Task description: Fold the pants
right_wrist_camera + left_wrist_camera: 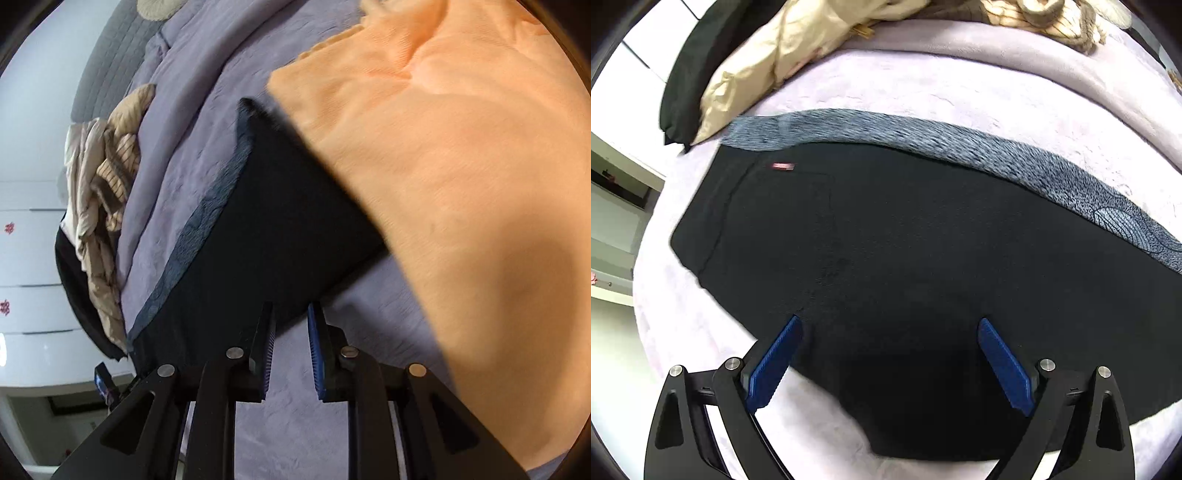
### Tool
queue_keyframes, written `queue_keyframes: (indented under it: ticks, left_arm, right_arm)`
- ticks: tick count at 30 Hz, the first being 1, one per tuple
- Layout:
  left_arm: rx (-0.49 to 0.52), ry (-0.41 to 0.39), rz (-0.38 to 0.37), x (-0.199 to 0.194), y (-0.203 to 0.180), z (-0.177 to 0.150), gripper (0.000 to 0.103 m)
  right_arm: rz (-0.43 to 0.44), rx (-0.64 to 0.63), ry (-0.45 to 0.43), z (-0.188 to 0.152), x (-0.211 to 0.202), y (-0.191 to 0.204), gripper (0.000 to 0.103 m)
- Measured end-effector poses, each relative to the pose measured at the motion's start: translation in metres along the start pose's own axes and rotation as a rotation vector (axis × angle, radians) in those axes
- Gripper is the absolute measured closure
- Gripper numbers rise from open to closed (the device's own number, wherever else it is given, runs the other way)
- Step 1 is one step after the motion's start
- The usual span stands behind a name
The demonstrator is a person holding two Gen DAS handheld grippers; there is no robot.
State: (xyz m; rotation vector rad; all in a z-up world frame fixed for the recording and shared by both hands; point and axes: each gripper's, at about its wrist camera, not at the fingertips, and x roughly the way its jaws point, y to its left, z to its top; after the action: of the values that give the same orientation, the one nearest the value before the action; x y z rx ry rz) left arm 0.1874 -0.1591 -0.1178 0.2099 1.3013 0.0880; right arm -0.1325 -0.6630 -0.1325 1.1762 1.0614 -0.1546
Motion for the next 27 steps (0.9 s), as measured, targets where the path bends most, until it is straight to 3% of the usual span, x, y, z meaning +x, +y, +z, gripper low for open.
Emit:
queue_keyframes:
  ticks: [6, 11, 13, 18, 21, 26, 27]
  left_arm:
    - [-0.021, -0.04, 0.022, -0.012, 0.042, 0.006, 0.006]
    - [0.016, -0.067, 0.051, 0.007, 0.089, 0.029, 0.006]
    - [0.039, -0.076, 0.07, 0.022, 0.108, 0.041, 0.006]
    - [0.053, -0.085, 0.08, 0.057, 0.151, 0.06, 0.006]
    - [0.069, -0.079, -0.012, 0.072, 0.167, 0.063, 0.005]
    - [0.136, -0.086, -0.055, 0.08, 0.173, 0.068, 0.0]
    - [0.129, -0.076, -0.073, 0.082, 0.175, 0.069, 0.0]
  right_arm:
    - [0.098, -0.161, 0.215, -0.049, 0.073, 0.075, 0.075]
    - [0.225, -0.27, 0.38, -0.111, 0.166, 0.164, 0.074]
    - [0.25, -0.297, 0.418, -0.134, 0.203, 0.192, 0.07]
    - [0.294, -0.249, 0.416, -0.177, 0.273, 0.236, 0.068]
    - [0.29, -0.223, 0.367, -0.19, 0.286, 0.244, 0.066]
    - [0.278, -0.118, 0.338, -0.193, 0.293, 0.246, 0.066]
    - [0.253, -0.154, 0.34, -0.191, 0.29, 0.254, 0.073]
